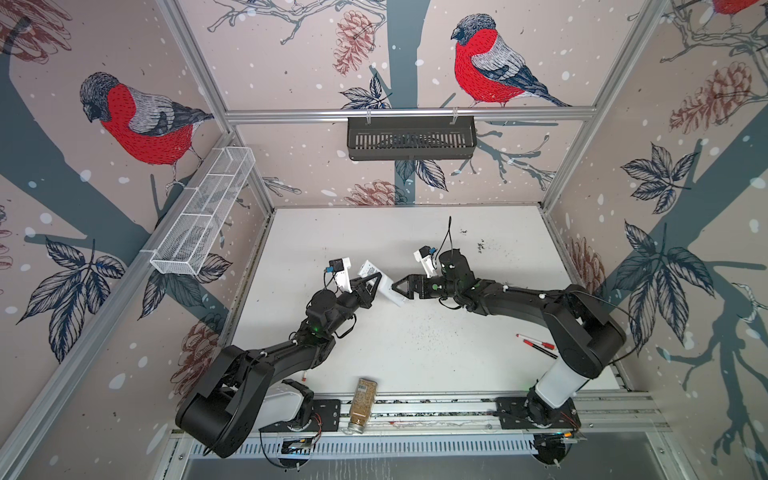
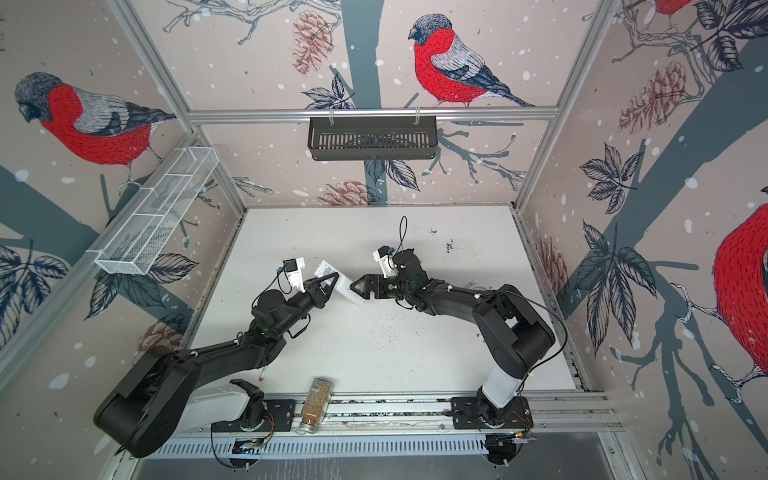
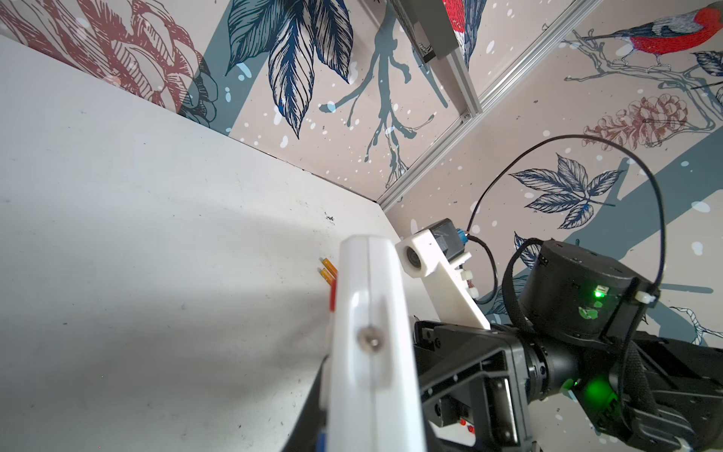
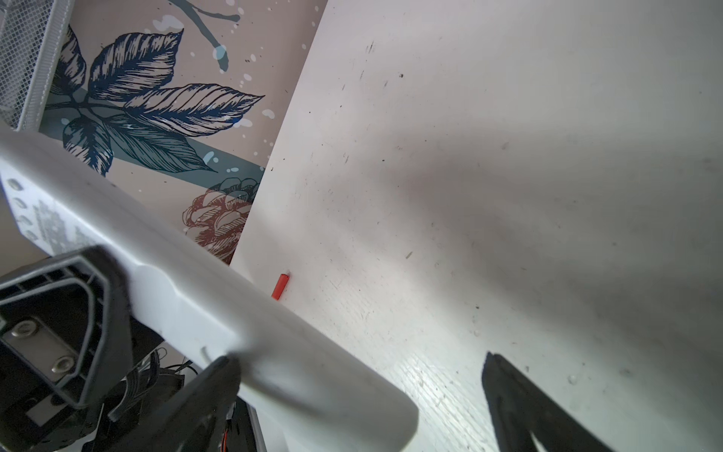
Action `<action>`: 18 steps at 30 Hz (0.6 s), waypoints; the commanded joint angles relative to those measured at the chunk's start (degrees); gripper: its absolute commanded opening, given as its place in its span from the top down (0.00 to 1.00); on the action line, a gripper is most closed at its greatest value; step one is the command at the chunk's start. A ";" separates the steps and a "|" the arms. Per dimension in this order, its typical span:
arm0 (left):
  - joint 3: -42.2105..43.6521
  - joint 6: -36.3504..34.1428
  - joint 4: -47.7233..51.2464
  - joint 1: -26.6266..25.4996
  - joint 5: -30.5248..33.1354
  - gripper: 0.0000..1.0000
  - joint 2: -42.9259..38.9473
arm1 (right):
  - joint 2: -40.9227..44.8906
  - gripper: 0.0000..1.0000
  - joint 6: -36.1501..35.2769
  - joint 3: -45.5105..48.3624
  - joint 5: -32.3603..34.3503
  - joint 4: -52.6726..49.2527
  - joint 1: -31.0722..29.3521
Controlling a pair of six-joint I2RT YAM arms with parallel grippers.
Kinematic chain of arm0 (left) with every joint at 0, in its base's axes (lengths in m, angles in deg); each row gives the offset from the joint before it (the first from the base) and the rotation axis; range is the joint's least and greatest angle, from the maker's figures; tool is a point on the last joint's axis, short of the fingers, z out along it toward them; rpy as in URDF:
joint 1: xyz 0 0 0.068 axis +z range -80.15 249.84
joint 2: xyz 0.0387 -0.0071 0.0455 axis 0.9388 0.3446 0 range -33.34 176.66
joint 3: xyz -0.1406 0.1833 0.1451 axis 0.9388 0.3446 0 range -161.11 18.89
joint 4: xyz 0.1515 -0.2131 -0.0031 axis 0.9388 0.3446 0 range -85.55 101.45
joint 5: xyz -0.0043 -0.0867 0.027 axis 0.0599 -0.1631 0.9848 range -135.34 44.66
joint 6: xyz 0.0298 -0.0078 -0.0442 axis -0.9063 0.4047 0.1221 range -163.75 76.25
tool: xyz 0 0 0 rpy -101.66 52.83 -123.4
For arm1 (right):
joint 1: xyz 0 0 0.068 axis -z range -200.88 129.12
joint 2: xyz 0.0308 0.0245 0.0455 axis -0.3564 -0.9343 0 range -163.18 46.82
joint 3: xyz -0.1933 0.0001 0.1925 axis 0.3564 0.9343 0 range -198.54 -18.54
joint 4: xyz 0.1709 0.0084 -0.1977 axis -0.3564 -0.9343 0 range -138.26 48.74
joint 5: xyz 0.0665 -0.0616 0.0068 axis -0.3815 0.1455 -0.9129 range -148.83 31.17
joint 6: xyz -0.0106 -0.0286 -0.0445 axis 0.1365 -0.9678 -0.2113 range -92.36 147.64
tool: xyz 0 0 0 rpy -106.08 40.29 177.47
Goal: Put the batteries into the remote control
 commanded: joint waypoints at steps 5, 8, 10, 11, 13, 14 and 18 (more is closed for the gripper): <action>0.42 2.06 -8.09 -0.36 -1.01 1.00 -0.71 | -1.26 0.00 4.94 0.17 0.14 5.59 -0.37; 0.78 2.41 -8.66 -0.53 -0.60 1.00 -0.98 | -2.38 0.01 6.42 0.05 -1.03 7.06 -0.67; 1.00 2.67 -8.86 -0.54 -0.31 1.00 -1.33 | -3.08 0.01 6.99 0.10 -0.89 7.58 -1.02; 1.22 2.68 -8.94 -0.63 0.00 1.00 -1.54 | -3.37 0.01 6.99 -0.05 -0.63 7.16 -1.16; 1.38 2.68 -8.60 -0.63 0.58 1.00 -2.10 | -3.92 0.01 7.93 0.41 -1.14 8.94 -1.33; 1.45 2.66 -8.60 -0.63 0.74 1.00 -2.18 | -4.09 0.00 8.52 0.62 -1.40 9.83 -1.42; 1.71 2.77 -8.83 -0.72 1.15 1.00 -2.84 | -5.33 0.00 8.16 -0.71 -0.14 7.41 -2.08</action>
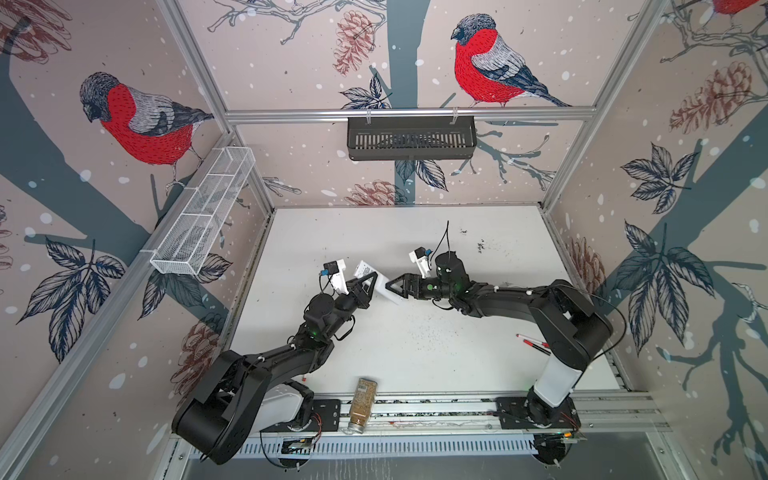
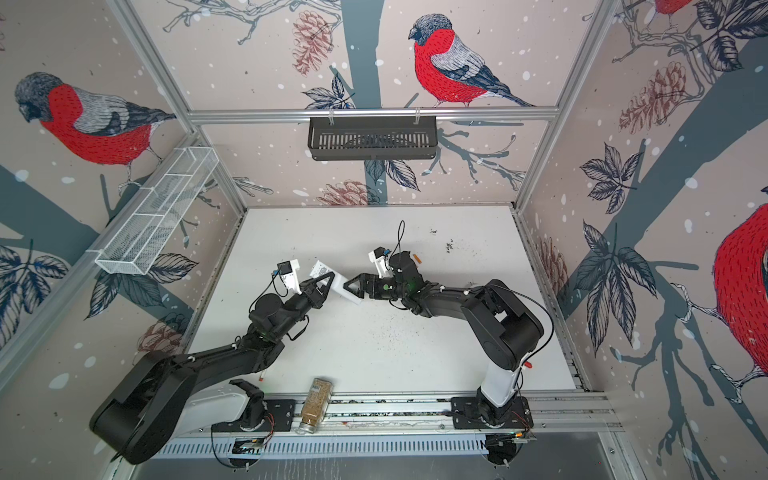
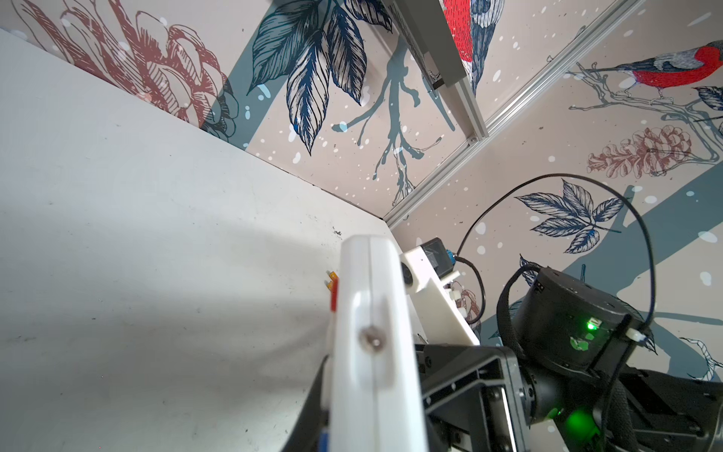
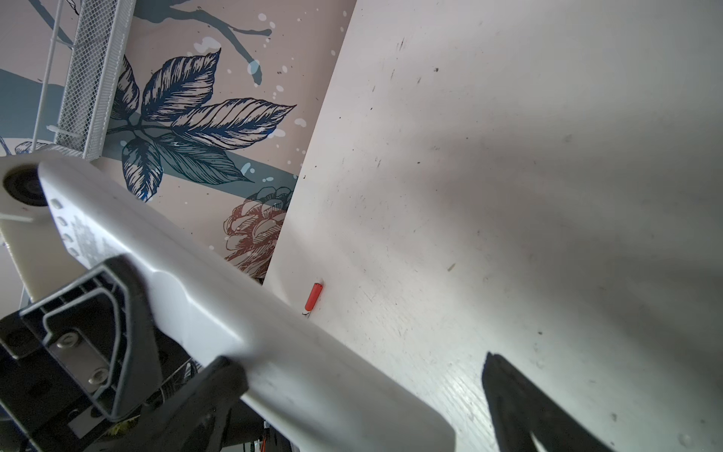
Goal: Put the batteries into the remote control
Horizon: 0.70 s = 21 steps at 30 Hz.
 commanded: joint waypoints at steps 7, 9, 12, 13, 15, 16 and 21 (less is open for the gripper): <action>0.38 0.30 -7.86 -0.57 -2.45 1.00 -1.42 | -2.62 0.01 -6.26 -6.27 17.75 -19.33 -3.02; 0.60 -0.01 -8.25 -0.56 -2.12 1.00 -1.34 | -3.57 0.00 -8.22 -7.51 20.79 -22.42 -3.71; 0.65 -0.80 -8.19 -0.65 -1.99 1.00 -0.99 | -4.76 0.00 -9.21 -7.55 21.59 -23.39 -3.78; 0.70 -1.26 -8.25 -0.84 -1.82 1.00 -0.90 | -5.11 0.01 -9.58 -7.55 21.65 -23.53 -3.80; 0.78 -2.47 -7.90 -1.25 -1.18 1.00 -0.78 | -5.53 0.01 -10.18 -7.46 22.04 -24.08 -3.81; 0.65 -3.37 -7.21 -1.73 -0.58 1.00 -0.81 | -5.78 0.01 -10.62 -7.46 22.17 -24.15 -3.82; -0.53 -7.57 -3.08 -4.08 2.77 1.00 -0.88 | -6.21 0.00 -12.90 -7.99 23.21 -26.19 -3.84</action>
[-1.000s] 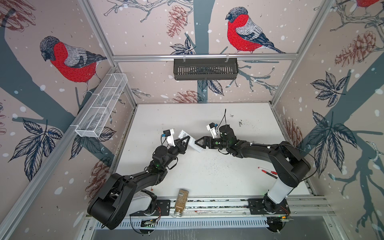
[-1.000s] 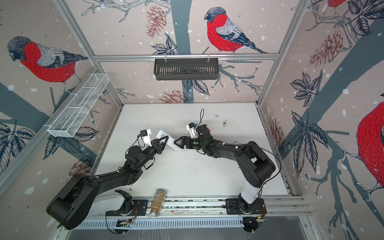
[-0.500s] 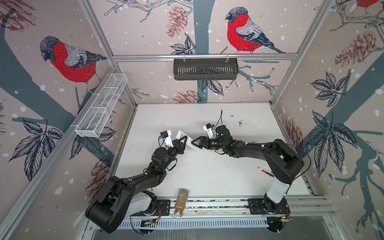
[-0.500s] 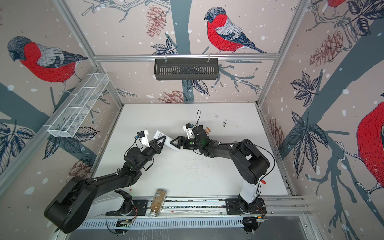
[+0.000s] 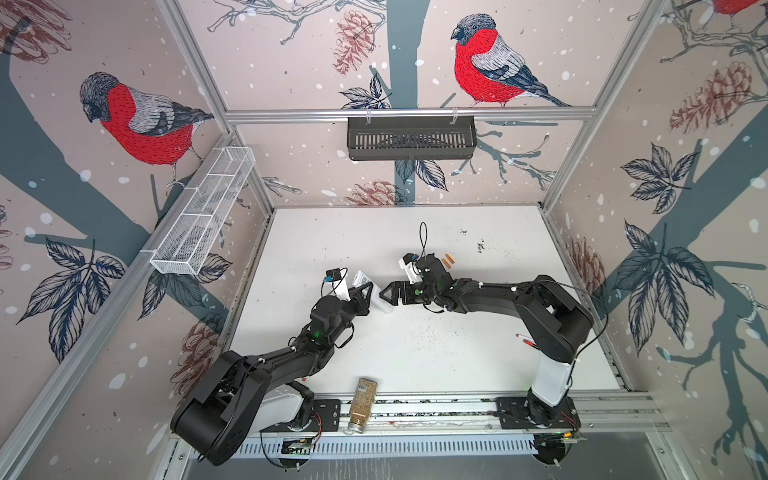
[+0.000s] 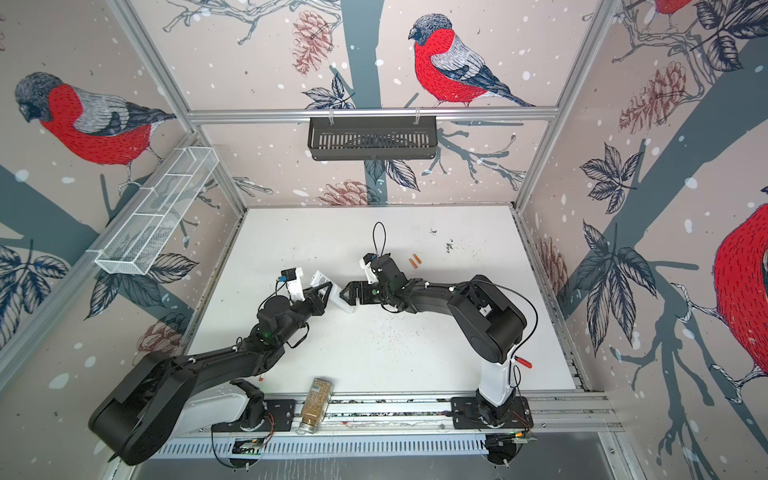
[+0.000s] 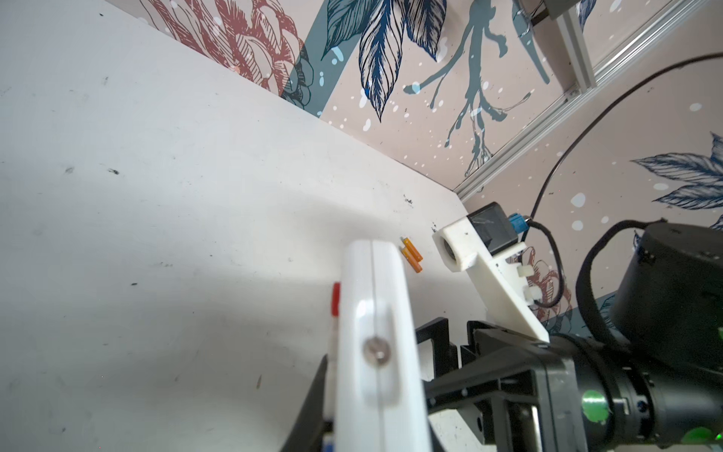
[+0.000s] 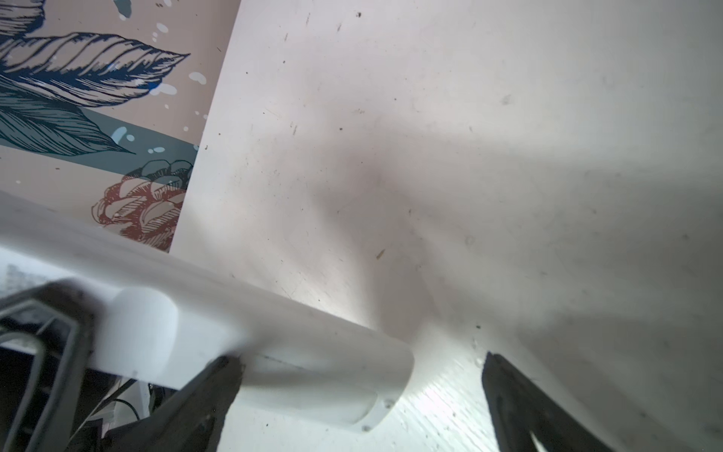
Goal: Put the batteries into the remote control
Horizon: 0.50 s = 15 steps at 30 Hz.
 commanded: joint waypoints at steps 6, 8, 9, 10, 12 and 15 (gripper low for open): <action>-4.05 -7.85 -4.32 -5.78 3.29 1.00 -2.63 | -0.02 0.01 -4.16 0.90 11.08 -9.69 0.72; -4.48 -8.58 -2.74 -5.96 4.03 1.00 -2.67 | 0.55 0.01 -4.33 1.58 11.08 -9.59 1.06; -4.73 -8.67 -2.01 -5.99 4.46 1.00 -2.83 | 0.90 0.00 -4.46 1.99 11.00 -9.56 1.21; -4.66 -8.71 -1.93 -5.97 4.81 1.00 -2.91 | 1.40 0.00 -4.50 2.53 10.93 -9.31 1.40; -4.64 -8.91 -1.39 -5.97 5.37 1.00 -3.28 | 2.13 0.01 -4.64 3.50 10.75 -8.94 1.97; -4.80 -9.37 -0.33 -5.97 5.90 1.00 -3.64 | 3.40 0.01 -4.82 4.97 10.10 -8.24 2.89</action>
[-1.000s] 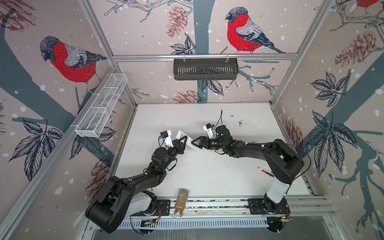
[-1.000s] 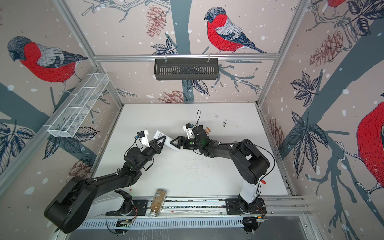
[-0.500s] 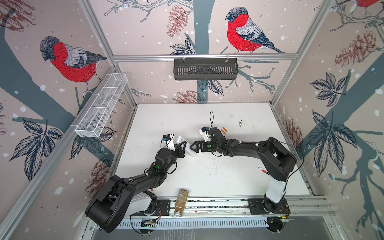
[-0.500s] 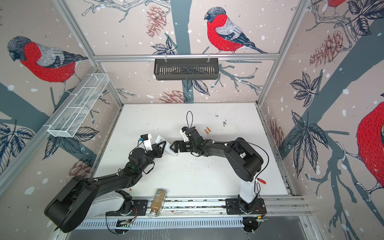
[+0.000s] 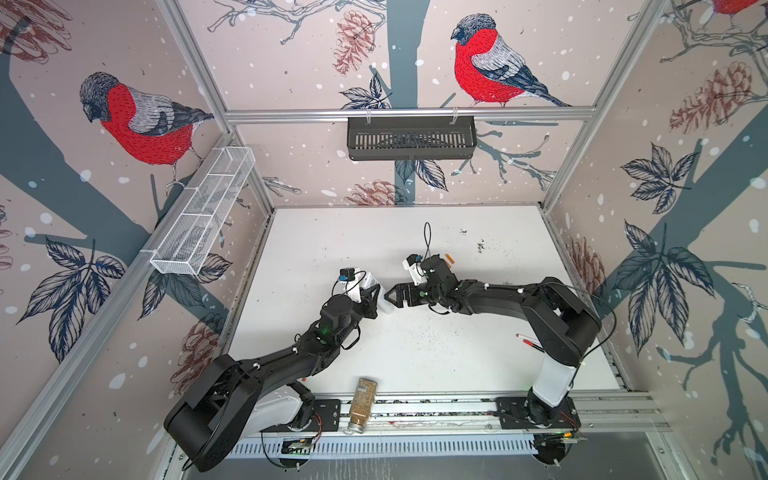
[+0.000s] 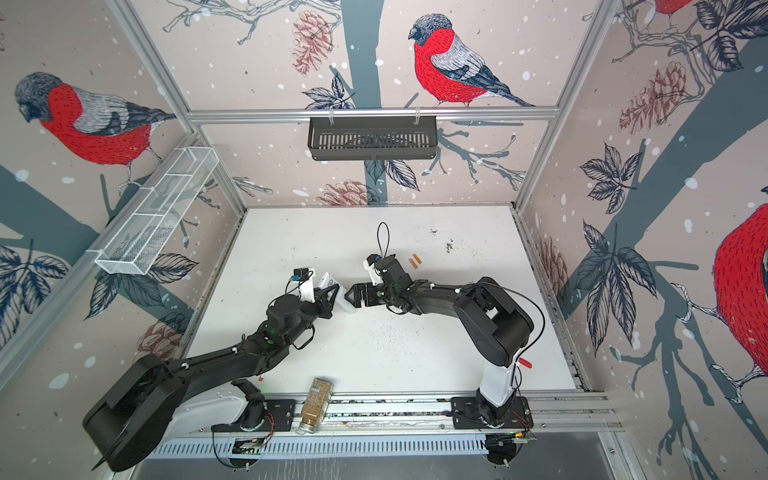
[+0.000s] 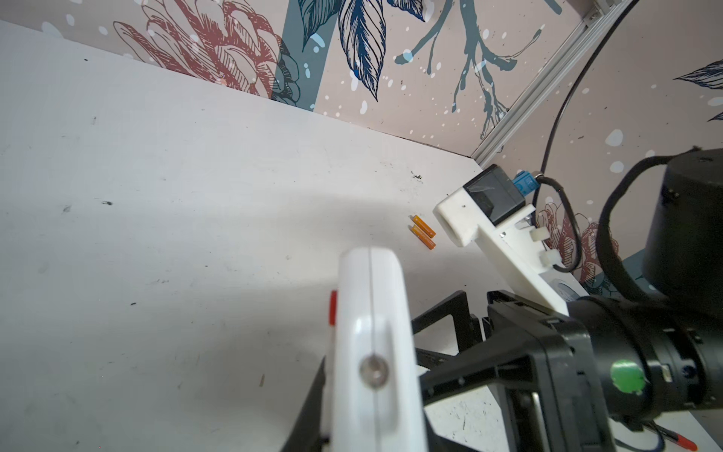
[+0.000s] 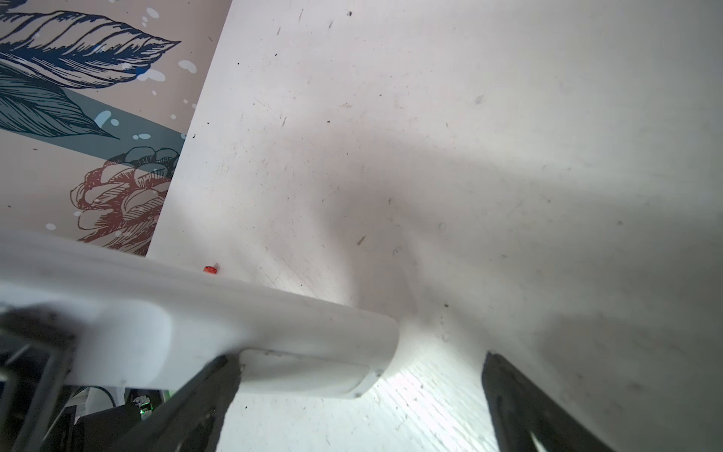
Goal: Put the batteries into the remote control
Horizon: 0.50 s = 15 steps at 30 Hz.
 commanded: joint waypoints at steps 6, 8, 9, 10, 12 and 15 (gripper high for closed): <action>-1.08 -0.63 -8.14 -0.04 0.91 1.00 -1.38 | 2.89 0.01 -2.24 3.76 8.91 -7.11 2.18; -1.08 -0.74 -8.04 -0.04 0.93 1.00 -1.18 | 3.78 0.01 -2.36 4.24 8.45 -7.00 2.20; -1.08 -0.69 -8.12 -0.05 0.93 1.00 -1.11 | 4.16 0.01 -2.51 4.63 8.25 -6.75 2.18; -1.08 -0.53 -8.39 -0.04 0.93 1.00 -1.02 | 4.53 0.01 -2.58 4.82 8.08 -6.50 2.19; -1.11 -0.44 -8.75 -0.01 0.64 1.00 -0.72 | 4.70 0.00 -2.85 5.07 7.68 -5.87 2.14; -1.53 -0.51 -8.34 -0.04 0.25 1.00 -0.43 | 4.52 0.01 -3.30 4.72 7.49 -5.93 2.18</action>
